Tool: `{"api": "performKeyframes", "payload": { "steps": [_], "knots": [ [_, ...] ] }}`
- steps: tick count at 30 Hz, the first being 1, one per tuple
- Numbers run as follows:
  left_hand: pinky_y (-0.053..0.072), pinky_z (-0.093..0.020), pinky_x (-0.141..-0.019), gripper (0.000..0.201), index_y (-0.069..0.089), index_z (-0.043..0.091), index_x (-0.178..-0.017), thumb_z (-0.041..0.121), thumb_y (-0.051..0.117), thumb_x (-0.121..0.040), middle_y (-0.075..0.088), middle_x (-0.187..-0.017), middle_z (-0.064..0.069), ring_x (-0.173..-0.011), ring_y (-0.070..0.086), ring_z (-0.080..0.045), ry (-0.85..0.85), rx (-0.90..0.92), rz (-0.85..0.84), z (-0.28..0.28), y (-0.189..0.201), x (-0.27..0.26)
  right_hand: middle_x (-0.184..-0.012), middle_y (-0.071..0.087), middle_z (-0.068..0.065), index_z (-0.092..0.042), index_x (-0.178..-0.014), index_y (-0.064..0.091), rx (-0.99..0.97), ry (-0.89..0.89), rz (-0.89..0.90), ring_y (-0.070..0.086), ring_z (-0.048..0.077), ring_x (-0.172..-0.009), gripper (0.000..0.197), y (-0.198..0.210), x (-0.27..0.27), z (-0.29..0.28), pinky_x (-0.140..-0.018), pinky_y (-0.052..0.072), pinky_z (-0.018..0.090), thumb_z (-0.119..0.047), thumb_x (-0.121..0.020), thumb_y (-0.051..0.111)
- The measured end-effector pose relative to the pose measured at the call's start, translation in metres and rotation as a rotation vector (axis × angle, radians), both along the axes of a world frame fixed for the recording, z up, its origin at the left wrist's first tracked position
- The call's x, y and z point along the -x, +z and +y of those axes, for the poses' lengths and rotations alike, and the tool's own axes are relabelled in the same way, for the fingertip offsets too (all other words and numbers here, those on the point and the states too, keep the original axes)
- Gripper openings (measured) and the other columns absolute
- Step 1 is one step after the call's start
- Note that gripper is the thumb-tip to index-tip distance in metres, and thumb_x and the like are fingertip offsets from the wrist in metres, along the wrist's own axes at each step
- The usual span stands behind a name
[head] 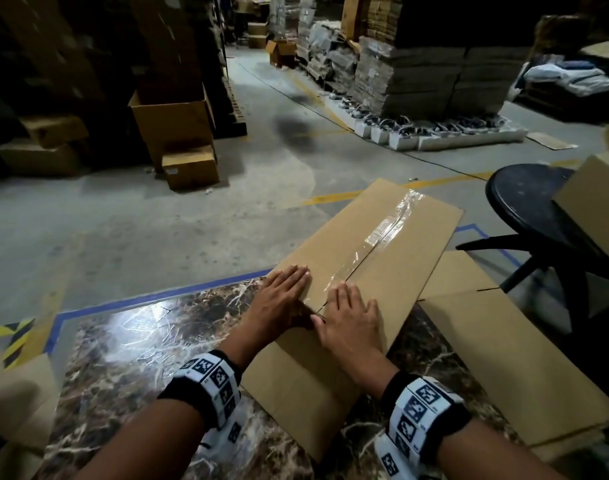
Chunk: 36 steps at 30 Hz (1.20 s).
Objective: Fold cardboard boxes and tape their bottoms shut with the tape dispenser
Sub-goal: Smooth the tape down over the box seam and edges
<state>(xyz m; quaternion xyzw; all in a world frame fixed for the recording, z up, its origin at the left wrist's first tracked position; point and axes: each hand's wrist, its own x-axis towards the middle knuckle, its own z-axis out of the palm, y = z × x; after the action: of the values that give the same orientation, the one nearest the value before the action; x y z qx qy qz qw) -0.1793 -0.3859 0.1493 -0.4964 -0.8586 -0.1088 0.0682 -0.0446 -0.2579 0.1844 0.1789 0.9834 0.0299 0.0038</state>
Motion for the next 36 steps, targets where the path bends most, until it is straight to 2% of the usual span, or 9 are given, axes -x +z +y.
{"api": "performKeyframes", "payload": {
  "steps": [5, 9, 15, 18, 21, 24, 28, 32, 36],
  "knots": [
    [0.022, -0.042, -0.117, 0.093, 0.036, 0.010, -0.151, 0.036, 0.081, -0.074, 0.034, -0.157, -0.008, -0.145, 0.031, -0.026, -0.003, 0.020, 0.026, -0.003, 0.007, -0.001, -0.159, 0.028, 0.016, -0.011, -0.153, 0.027, -0.046, 0.039, 0.021, 0.026, 0.034, -0.146, 0.076, -0.003, 0.002, 0.002, -0.111, 0.028, 0.054, -0.061, -0.096, 0.036],
    [0.001, -0.033, -0.118, 0.078, 0.018, 0.014, -0.156, 0.022, 0.061, -0.092, 0.015, -0.163, -0.005, -0.151, 0.013, -0.023, -0.015, 0.060, 0.013, -0.006, 0.017, -0.008, -0.158, 0.028, 0.015, -0.012, -0.153, 0.025, -0.028, 0.086, -0.006, 0.025, 0.034, -0.146, 0.081, 0.002, -0.005, 0.005, -0.112, 0.029, 0.051, -0.058, -0.092, 0.051],
    [0.024, -0.037, -0.114, 0.062, 0.042, 0.014, -0.144, 0.033, 0.061, -0.089, 0.042, -0.151, -0.007, -0.134, 0.040, -0.026, -0.065, 0.224, 0.109, -0.010, 0.047, -0.027, -0.121, 0.069, 0.008, -0.016, -0.121, 0.068, 0.010, 0.274, 0.085, 0.066, 0.033, -0.111, 0.076, -0.001, -0.035, 0.014, -0.086, 0.057, 0.044, -0.053, -0.057, 0.088],
    [0.030, -0.038, -0.113, 0.088, 0.037, 0.009, -0.146, 0.054, 0.071, -0.077, 0.040, -0.148, -0.013, -0.134, 0.038, -0.029, -0.105, 0.272, 0.068, -0.007, 0.056, -0.031, -0.112, 0.073, 0.002, -0.024, -0.110, 0.073, 0.110, 0.392, 0.211, 0.069, 0.026, -0.102, 0.055, 0.006, -0.045, 0.025, -0.082, 0.059, 0.040, -0.065, -0.075, 0.064],
    [0.004, -0.041, -0.123, 0.123, 0.001, 0.006, -0.156, 0.067, 0.068, -0.073, -0.004, -0.164, -0.015, -0.151, -0.002, -0.030, -0.151, 0.376, -0.006, -0.001, 0.046, -0.037, -0.106, 0.073, 0.002, -0.024, -0.106, 0.072, 0.278, 0.334, 0.297, 0.068, 0.023, -0.096, 0.075, 0.025, -0.037, 0.037, -0.079, 0.056, 0.036, -0.080, -0.087, 0.026],
    [-0.007, -0.042, -0.121, 0.127, -0.011, 0.007, -0.155, 0.074, 0.061, -0.075, -0.016, -0.163, -0.013, -0.150, -0.016, -0.027, -0.126, 0.387, 0.019, 0.005, 0.033, -0.046, -0.156, 0.038, 0.006, -0.020, -0.146, 0.044, 0.207, 0.291, 0.094, 0.033, 0.023, -0.144, 0.084, 0.023, -0.030, 0.041, -0.114, 0.030, 0.041, -0.067, -0.086, 0.009],
    [0.006, -0.041, -0.122, 0.127, 0.009, 0.007, -0.157, 0.080, 0.060, -0.067, 0.002, -0.164, -0.012, -0.151, 0.003, -0.029, -0.148, 0.345, -0.081, -0.001, 0.035, -0.049, -0.163, 0.021, -0.001, -0.023, -0.154, 0.027, 0.207, 0.281, -0.033, 0.015, 0.016, -0.150, 0.071, 0.014, -0.042, 0.037, -0.119, 0.014, 0.039, -0.058, -0.094, 0.014],
    [0.040, -0.030, -0.103, 0.088, 0.049, 0.015, -0.142, 0.065, 0.069, -0.074, 0.049, -0.138, -0.006, -0.123, 0.047, -0.021, -0.178, 0.249, -0.385, 0.000, 0.076, -0.032, -0.145, 0.052, -0.005, -0.026, -0.136, 0.058, 0.306, 0.382, 0.018, 0.044, 0.017, -0.134, 0.068, 0.037, -0.059, 0.038, -0.103, 0.039, 0.036, -0.053, -0.084, 0.024],
    [0.042, -0.031, -0.101, 0.062, 0.047, 0.013, -0.143, 0.042, 0.064, -0.091, 0.050, -0.139, -0.009, -0.122, 0.051, -0.023, -0.030, 0.063, -0.379, 0.028, 0.086, -0.027, -0.109, 0.074, -0.006, -0.025, -0.112, 0.075, 0.531, 0.320, 0.069, 0.066, 0.014, -0.095, 0.037, 0.050, -0.058, 0.051, -0.083, 0.053, 0.030, -0.035, -0.085, 0.050]
  ]
}}
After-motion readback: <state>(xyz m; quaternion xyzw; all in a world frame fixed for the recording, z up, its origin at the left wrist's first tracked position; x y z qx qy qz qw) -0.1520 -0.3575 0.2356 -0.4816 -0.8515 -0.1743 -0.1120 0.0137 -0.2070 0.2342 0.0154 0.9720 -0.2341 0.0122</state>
